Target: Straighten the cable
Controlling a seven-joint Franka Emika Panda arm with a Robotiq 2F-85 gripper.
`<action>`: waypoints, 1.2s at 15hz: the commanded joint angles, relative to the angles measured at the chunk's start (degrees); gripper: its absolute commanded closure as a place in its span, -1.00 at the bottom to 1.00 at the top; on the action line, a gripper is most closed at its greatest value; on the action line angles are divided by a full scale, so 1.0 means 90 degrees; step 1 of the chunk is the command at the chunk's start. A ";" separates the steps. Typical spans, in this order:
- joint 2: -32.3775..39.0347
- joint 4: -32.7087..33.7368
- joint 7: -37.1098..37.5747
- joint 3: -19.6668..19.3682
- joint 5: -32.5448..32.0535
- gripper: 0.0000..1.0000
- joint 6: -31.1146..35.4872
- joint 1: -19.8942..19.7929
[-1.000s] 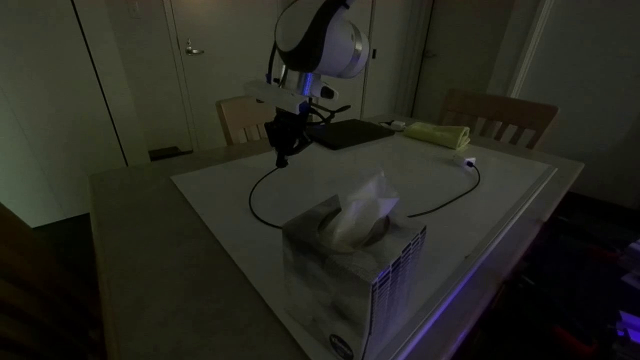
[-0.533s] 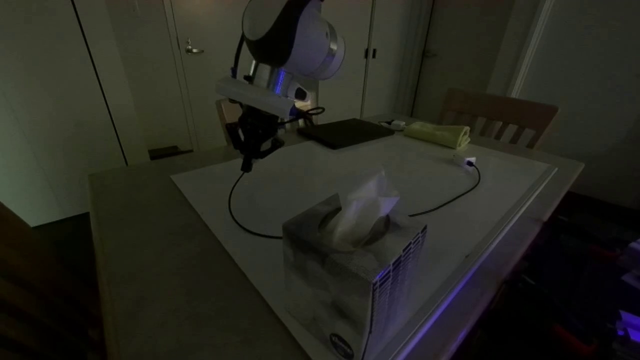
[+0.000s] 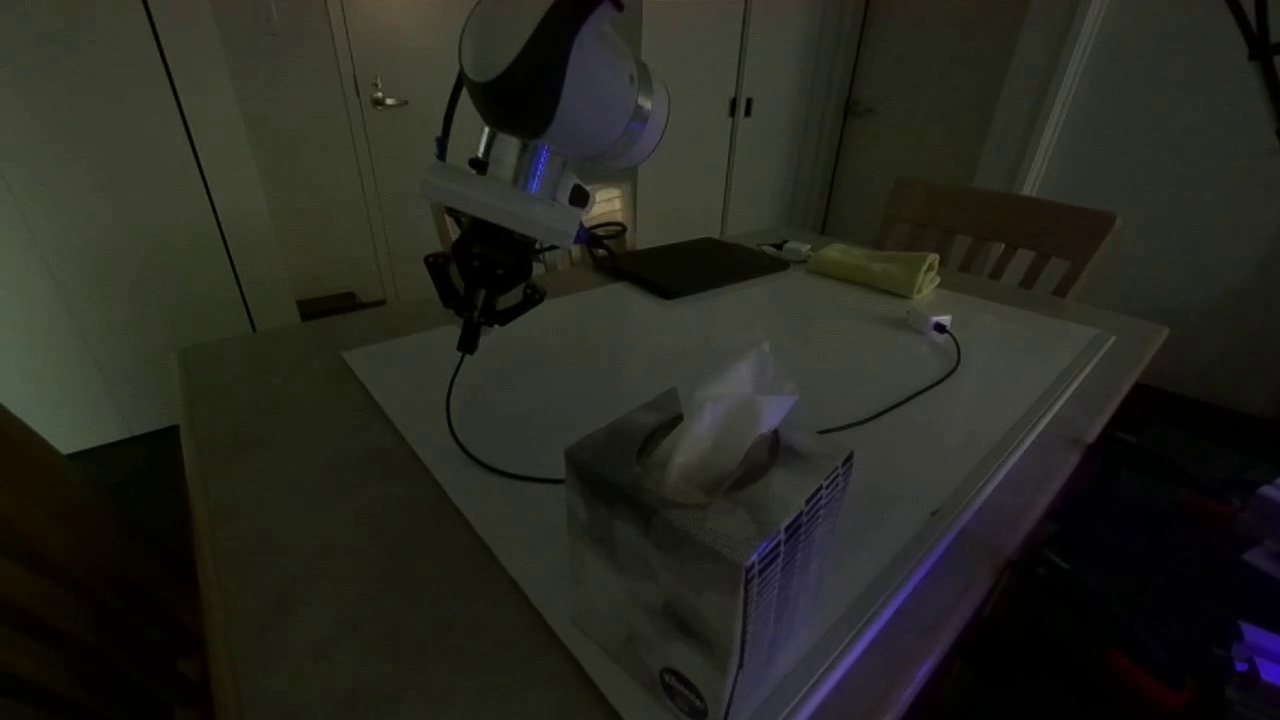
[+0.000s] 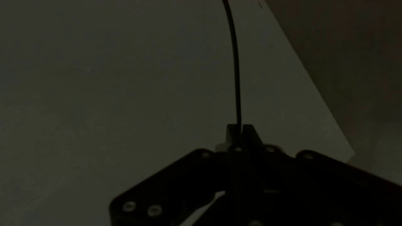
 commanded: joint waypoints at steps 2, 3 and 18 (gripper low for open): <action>0.0112 0.0311 -0.0877 0.0050 0.0246 0.97 -0.0247 0.0085; 0.0173 0.0439 -0.1197 0.0093 0.0189 0.97 -0.0393 0.0126; 0.1678 0.3094 -0.5639 0.0743 0.0108 0.97 -0.3111 0.0520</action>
